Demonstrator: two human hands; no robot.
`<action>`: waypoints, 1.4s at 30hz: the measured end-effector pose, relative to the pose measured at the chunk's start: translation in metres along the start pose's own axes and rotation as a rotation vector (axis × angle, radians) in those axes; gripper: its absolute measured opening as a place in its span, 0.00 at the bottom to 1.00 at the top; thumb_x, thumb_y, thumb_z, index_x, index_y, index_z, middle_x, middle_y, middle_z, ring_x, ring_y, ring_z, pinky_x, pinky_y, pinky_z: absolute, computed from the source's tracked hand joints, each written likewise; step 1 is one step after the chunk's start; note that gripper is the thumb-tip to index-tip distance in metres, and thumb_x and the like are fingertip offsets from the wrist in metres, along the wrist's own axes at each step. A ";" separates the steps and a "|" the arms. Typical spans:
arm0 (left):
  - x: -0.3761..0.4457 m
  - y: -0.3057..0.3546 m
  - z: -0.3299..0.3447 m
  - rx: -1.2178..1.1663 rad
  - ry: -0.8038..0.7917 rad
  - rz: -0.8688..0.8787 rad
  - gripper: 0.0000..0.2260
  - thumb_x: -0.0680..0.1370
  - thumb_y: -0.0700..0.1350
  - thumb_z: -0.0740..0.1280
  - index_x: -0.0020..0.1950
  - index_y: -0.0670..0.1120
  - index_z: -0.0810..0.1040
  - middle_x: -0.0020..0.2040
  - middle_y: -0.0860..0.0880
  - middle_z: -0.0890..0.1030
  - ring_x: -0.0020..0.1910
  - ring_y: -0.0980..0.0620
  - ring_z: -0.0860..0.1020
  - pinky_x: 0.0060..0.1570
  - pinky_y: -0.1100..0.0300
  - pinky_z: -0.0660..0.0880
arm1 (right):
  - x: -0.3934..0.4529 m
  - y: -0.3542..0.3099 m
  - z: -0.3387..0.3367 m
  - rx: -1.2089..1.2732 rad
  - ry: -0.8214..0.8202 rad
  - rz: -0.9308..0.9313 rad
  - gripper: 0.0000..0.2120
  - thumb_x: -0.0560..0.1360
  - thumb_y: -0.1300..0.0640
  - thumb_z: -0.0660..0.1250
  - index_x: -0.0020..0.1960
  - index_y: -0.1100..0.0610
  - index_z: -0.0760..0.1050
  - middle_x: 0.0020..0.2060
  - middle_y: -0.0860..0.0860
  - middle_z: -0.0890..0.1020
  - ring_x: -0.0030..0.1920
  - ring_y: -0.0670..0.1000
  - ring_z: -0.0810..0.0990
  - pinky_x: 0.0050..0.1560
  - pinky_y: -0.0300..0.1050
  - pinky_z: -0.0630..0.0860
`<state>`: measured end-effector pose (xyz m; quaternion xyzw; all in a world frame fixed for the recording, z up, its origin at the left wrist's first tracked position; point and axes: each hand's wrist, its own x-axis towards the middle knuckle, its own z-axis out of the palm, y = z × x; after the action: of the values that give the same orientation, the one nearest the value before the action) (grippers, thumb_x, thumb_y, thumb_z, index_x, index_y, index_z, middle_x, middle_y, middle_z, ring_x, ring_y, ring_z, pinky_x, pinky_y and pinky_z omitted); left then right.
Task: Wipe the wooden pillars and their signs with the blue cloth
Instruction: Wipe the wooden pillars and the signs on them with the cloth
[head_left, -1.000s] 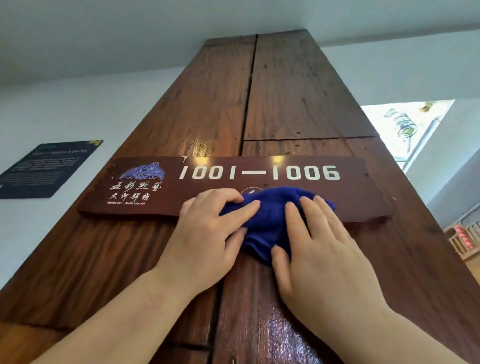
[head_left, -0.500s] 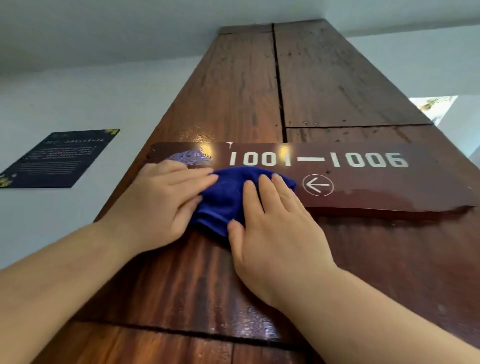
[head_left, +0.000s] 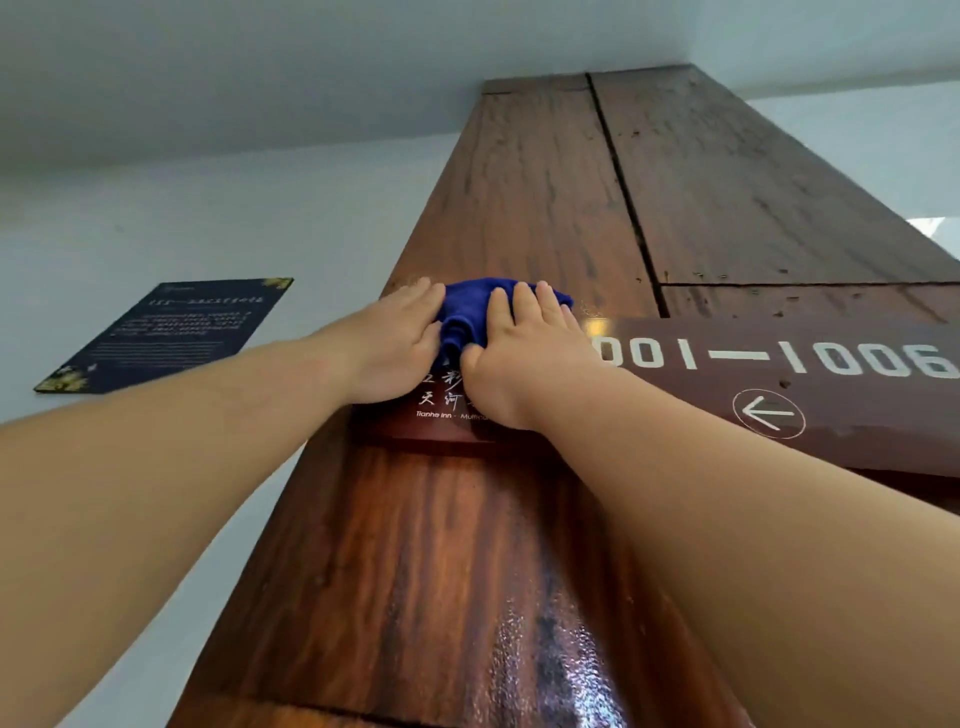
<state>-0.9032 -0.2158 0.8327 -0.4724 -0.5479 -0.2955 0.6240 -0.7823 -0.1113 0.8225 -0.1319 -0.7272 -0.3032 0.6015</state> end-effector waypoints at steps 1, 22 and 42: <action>0.001 0.002 0.001 -0.068 0.018 -0.016 0.20 0.81 0.43 0.51 0.71 0.37 0.61 0.73 0.41 0.63 0.73 0.48 0.59 0.65 0.67 0.50 | 0.003 0.000 -0.001 -0.007 -0.004 0.003 0.34 0.77 0.44 0.47 0.77 0.60 0.43 0.77 0.58 0.46 0.76 0.57 0.40 0.74 0.53 0.42; -0.092 0.058 0.006 -0.052 0.067 0.227 0.24 0.76 0.51 0.50 0.67 0.42 0.69 0.71 0.48 0.67 0.70 0.60 0.57 0.63 0.79 0.41 | -0.109 0.006 -0.012 -0.050 0.071 -0.134 0.28 0.73 0.51 0.32 0.55 0.58 0.68 0.51 0.59 0.70 0.66 0.63 0.64 0.71 0.58 0.54; -0.037 0.087 0.033 0.020 0.013 0.279 0.27 0.79 0.49 0.51 0.76 0.44 0.50 0.78 0.46 0.51 0.75 0.52 0.48 0.73 0.54 0.44 | -0.096 0.073 -0.019 -0.197 -0.024 0.045 0.31 0.77 0.48 0.40 0.75 0.65 0.48 0.76 0.63 0.43 0.75 0.59 0.38 0.74 0.56 0.45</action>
<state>-0.8473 -0.1584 0.7725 -0.5359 -0.4757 -0.2033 0.6672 -0.7035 -0.0485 0.7530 -0.2103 -0.6980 -0.3579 0.5835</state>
